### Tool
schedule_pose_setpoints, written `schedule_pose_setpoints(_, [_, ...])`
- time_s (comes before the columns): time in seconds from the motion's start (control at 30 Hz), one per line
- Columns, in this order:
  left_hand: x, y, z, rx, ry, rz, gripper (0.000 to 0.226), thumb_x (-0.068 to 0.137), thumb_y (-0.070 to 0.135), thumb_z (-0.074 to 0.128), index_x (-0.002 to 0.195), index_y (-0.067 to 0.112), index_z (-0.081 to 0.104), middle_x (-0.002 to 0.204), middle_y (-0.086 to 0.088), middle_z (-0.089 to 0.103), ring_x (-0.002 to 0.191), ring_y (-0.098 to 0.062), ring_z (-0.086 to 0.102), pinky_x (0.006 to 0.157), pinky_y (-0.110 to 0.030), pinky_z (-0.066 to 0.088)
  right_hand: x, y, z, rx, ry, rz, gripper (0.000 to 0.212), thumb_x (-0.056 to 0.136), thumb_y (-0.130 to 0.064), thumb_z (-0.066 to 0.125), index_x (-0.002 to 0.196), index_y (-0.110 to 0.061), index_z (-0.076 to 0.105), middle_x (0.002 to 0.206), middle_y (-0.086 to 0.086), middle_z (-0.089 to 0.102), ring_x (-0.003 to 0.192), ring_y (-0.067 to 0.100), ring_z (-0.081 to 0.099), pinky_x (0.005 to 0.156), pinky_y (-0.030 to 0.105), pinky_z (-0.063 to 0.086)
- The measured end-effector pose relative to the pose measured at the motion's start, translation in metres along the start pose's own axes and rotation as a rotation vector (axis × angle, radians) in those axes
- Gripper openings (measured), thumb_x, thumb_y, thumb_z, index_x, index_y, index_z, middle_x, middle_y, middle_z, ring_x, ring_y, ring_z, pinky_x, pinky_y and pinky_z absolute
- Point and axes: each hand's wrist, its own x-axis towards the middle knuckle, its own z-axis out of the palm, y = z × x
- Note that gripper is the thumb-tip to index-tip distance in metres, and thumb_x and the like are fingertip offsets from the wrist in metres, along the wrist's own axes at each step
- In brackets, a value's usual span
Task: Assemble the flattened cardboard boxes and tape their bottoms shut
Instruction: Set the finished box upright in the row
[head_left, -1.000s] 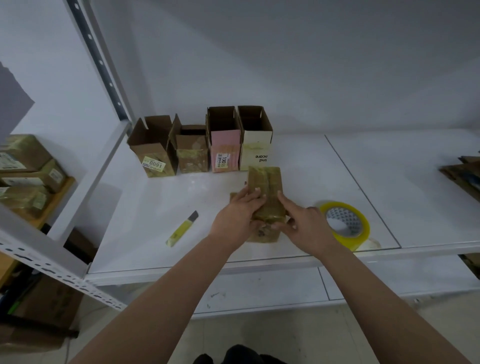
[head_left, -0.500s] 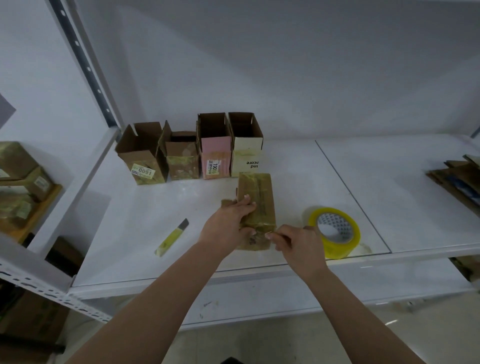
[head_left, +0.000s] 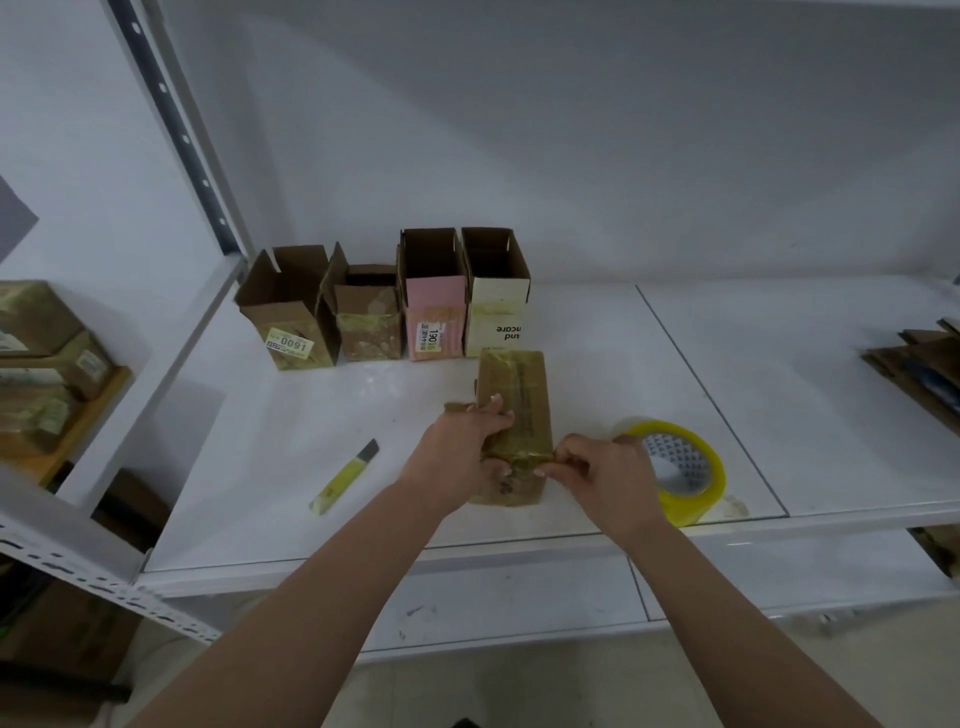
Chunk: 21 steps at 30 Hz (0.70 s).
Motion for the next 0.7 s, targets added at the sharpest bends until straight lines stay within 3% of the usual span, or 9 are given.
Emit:
schedule_pose_setpoints(0.17, [0.002, 0.003, -0.005, 0.057, -0.041, -0.001, 0.067, 0.084, 0.016, 0.073, 0.144, 0.019, 0.044, 0.157, 0.005, 0.027, 0.143, -0.017, 0.032, 0.117, -0.031, 0.025, 0.017, 0.012, -0.006, -0.193, -0.102, 0.041, 0.064, 0.056, -0.086, 0.037, 0.058, -0.028, 0.065, 0.048, -0.007, 0.059, 0.052, 0.015, 0.06, 0.08, 0.033, 0.031])
schedule_pose_setpoints(0.33, [0.002, 0.004, -0.005, 0.079, -0.047, -0.006, 0.067, 0.085, 0.019, 0.072, 0.145, 0.02, 0.043, 0.157, 0.007, 0.027, 0.141, -0.017, 0.034, 0.117, -0.032, 0.028, 0.016, 0.011, -0.017, -0.019, -0.14, 0.075, 0.06, 0.06, -0.082, 0.047, 0.073, -0.029, 0.07, 0.066, -0.012, 0.069, 0.064, 0.009, 0.063, 0.084, 0.032, 0.035])
schedule_pose_setpoints(0.4, [0.002, 0.004, -0.006, 0.086, -0.048, -0.01, 0.067, 0.085, 0.02, 0.072, 0.145, 0.022, 0.042, 0.157, 0.008, 0.027, 0.141, -0.017, 0.035, 0.117, -0.032, 0.028, 0.019, 0.008, -0.022, 0.107, -0.108, 0.117, 0.053, 0.073, -0.07, 0.053, 0.096, -0.027, 0.072, 0.085, -0.012, 0.072, 0.069, 0.008, 0.061, 0.088, 0.036, 0.042])
schedule_pose_setpoints(0.47, [0.001, 0.007, -0.007, 0.107, -0.064, -0.013, 0.067, 0.086, 0.022, 0.072, 0.146, 0.021, 0.042, 0.158, 0.006, 0.026, 0.14, -0.018, 0.036, 0.116, -0.032, 0.029, 0.023, 0.001, -0.019, 0.111, -0.095, 0.092, 0.049, 0.086, -0.058, 0.047, 0.114, -0.026, 0.071, 0.093, -0.008, 0.074, 0.073, 0.012, 0.064, 0.086, 0.039, 0.049])
schedule_pose_setpoints(0.57, [0.001, 0.016, -0.011, 0.138, -0.079, -0.015, 0.061, 0.085, 0.032, 0.072, 0.14, 0.019, 0.05, 0.154, 0.002, 0.037, 0.131, -0.021, 0.046, 0.107, -0.031, 0.04, 0.02, -0.001, -0.006, 0.142, -0.09, 0.065, 0.034, 0.091, -0.03, 0.051, 0.116, -0.021, 0.072, 0.095, 0.001, 0.076, 0.077, 0.026, 0.07, 0.079, 0.048, 0.054])
schedule_pose_setpoints(0.63, [0.004, 0.028, -0.012, 0.18, -0.014, -0.035, 0.056, 0.083, 0.048, 0.07, 0.127, 0.016, 0.056, 0.133, 0.0, 0.053, 0.118, -0.024, 0.055, 0.093, -0.032, 0.048, 0.019, 0.004, -0.002, 0.239, -0.118, 0.113, 0.032, 0.094, -0.015, 0.052, 0.119, -0.022, 0.07, 0.104, -0.001, 0.075, 0.088, 0.024, 0.071, 0.085, 0.05, 0.054])
schedule_pose_setpoints(0.7, [0.009, 0.041, -0.005, 0.191, 0.092, -0.095, 0.069, 0.083, 0.059, 0.063, 0.129, 0.011, 0.046, 0.131, -0.007, 0.047, 0.124, -0.028, 0.047, 0.095, -0.04, 0.048, 0.02, 0.01, -0.005, 0.352, -0.179, 0.2, 0.039, 0.095, 0.0, 0.05, 0.124, -0.02, 0.066, 0.11, -0.002, 0.072, 0.092, 0.018, 0.068, 0.09, 0.043, 0.054])
